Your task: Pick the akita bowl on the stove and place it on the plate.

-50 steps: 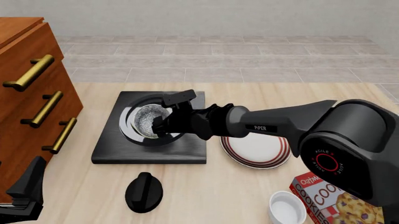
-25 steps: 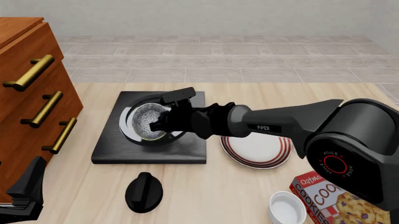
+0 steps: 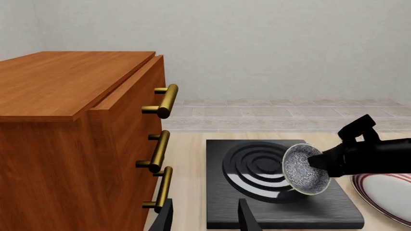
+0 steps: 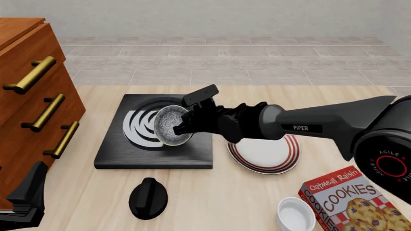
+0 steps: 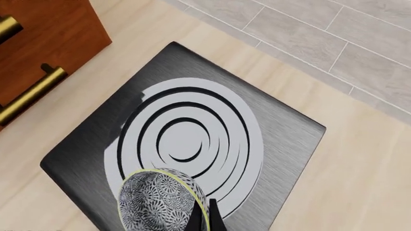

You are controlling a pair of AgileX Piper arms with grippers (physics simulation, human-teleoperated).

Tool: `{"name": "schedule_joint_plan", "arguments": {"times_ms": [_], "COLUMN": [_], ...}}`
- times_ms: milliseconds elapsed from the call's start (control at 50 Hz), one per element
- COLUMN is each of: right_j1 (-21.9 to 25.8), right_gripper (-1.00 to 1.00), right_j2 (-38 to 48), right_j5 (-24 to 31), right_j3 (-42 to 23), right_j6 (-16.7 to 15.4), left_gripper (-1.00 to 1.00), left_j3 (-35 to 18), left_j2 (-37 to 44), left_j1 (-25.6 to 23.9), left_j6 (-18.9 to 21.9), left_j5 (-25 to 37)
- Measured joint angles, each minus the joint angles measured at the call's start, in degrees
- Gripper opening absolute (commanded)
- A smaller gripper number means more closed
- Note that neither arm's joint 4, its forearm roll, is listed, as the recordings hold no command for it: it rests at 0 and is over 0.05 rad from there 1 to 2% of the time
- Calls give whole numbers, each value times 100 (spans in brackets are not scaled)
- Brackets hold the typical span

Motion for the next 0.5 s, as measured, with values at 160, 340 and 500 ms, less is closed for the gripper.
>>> {"name": "schedule_joint_plan", "arguments": {"times_ms": [160,340,500], "right_j1": [-169,-421,-663], "right_gripper": [-100,-100,-100], "right_j2": [-341,-738,-1092], "right_j5": [-180,-405,-626], "right_j3": [399,888,1386], "right_j6": [50,128,237], "left_gripper": [100,100,100], "left_j3": [0,0,0], "left_j2": [0,0,0], "left_j1": [0,0,0], "left_j6": [0,0,0], "left_j5": [0,0,0]}}
